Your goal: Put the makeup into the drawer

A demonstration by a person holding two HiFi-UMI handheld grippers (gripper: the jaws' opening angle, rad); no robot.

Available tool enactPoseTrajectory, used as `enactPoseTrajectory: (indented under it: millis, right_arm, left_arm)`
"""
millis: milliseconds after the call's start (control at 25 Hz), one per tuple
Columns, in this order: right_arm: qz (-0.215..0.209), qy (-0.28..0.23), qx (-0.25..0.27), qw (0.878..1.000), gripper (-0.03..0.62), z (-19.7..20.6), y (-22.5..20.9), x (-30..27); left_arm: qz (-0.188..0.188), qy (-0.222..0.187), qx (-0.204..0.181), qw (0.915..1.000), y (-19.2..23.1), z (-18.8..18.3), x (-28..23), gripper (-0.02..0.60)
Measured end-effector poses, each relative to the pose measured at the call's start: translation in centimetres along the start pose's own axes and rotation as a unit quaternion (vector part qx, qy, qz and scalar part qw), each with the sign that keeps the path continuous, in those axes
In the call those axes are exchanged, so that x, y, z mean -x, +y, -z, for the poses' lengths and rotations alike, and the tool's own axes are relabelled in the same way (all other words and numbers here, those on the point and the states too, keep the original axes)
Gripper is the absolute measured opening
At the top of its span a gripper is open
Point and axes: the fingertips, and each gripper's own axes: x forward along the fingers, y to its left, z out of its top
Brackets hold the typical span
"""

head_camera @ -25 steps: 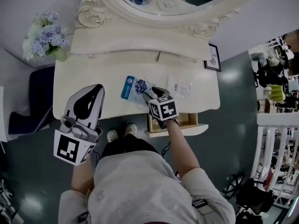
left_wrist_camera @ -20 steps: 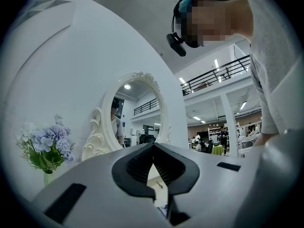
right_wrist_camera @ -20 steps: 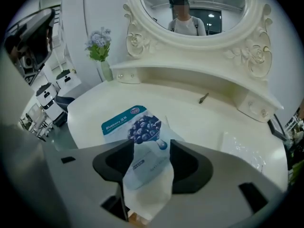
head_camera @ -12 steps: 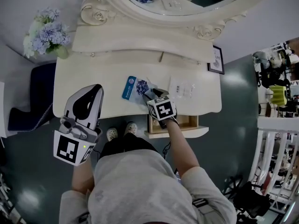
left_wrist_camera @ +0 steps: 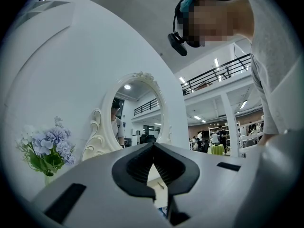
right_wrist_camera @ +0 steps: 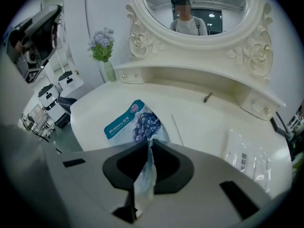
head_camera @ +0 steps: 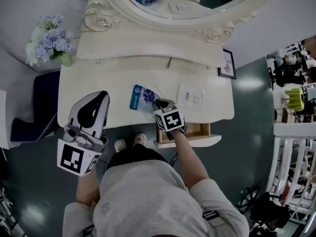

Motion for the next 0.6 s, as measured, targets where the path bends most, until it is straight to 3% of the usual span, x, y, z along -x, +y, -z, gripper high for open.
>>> enactPoseTrajectory:
  millis: [240,600]
  right_arm:
    - [-0.007,-0.084,-0.037,0.996,0.043,-1.7,1.0,3.3]
    - [-0.012,-0.212,-0.079,0.974,0.043,-5.1,1.2,10.2]
  left_arm:
    - [0.007,-0.003,-0.007,0.9999,-0.2,-0.6,-0.1,0.014]
    - [0.034,-0.011,-0.01,0.9993,-1.8,-1.3,-0.8,0.014]
